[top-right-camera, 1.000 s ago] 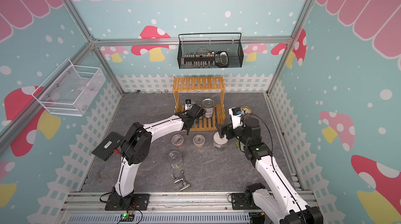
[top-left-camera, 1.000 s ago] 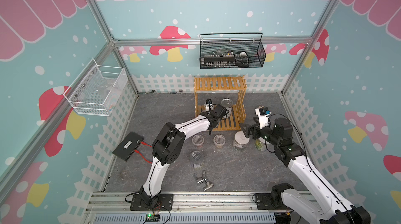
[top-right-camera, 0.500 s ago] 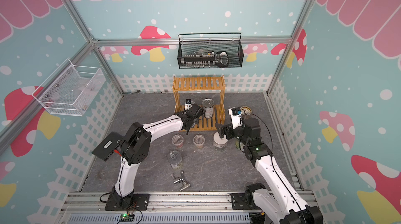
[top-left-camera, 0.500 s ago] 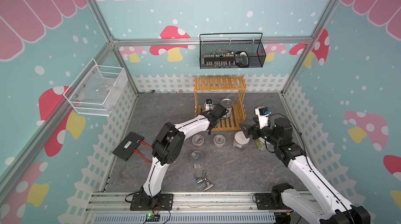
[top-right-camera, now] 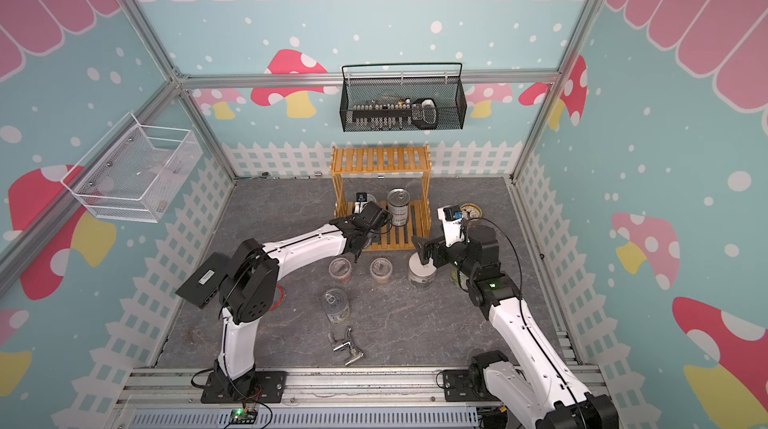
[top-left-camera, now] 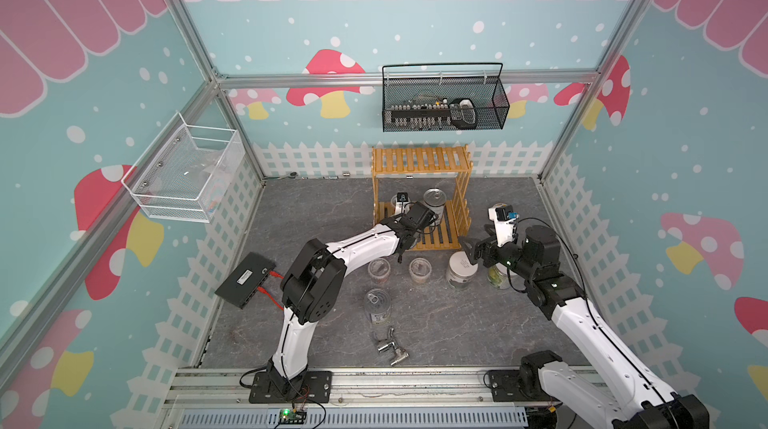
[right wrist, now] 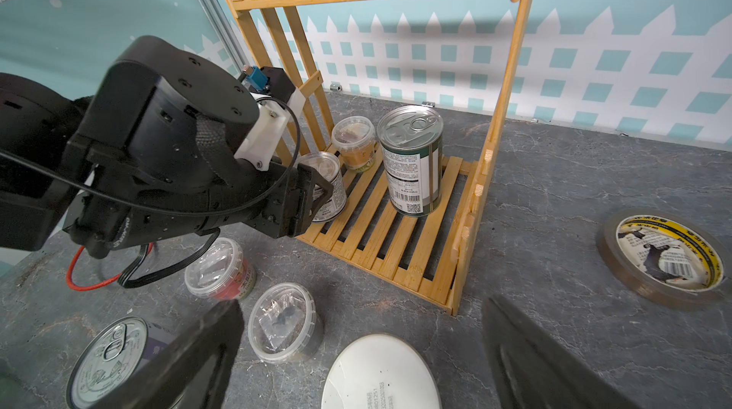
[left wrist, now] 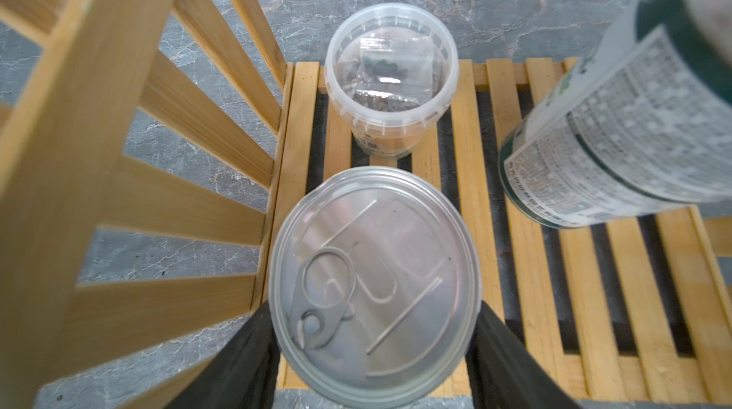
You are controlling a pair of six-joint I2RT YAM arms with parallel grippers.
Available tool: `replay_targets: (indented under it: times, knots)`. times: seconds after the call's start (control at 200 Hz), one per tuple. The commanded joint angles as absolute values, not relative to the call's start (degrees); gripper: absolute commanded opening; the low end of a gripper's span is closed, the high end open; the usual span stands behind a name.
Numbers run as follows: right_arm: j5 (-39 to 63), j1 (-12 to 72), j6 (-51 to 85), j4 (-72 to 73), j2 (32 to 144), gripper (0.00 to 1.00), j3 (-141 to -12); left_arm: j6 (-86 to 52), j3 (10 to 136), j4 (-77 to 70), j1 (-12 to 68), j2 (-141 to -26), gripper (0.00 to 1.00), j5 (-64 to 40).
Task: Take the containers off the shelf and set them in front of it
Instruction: 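Pick up a container from the shelf.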
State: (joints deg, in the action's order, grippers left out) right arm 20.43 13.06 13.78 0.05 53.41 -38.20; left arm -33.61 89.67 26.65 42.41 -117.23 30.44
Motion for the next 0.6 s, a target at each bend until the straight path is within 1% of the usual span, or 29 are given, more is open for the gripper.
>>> replay_targets:
  times: [0.0,0.36,0.455,0.595]
  knots:
    - [20.91,12.75,13.96,0.70,53.35,0.99,-37.72,-32.43,88.42,24.62,42.89,-114.52,0.62,29.10]
    - [20.90,12.77,13.89,0.62,53.09,0.99,-37.62,-32.34,87.54,24.70,42.86,-116.54,0.64,27.44]
    - [20.92,12.74,13.89,0.55,53.00,0.99,-37.64,-32.04,87.68,24.70,42.80,-116.87,0.66,27.42]
    - [20.58,12.75,13.89,0.52,53.04,0.99,-37.54,-31.65,87.71,24.70,42.80,-117.40,0.72,27.16]
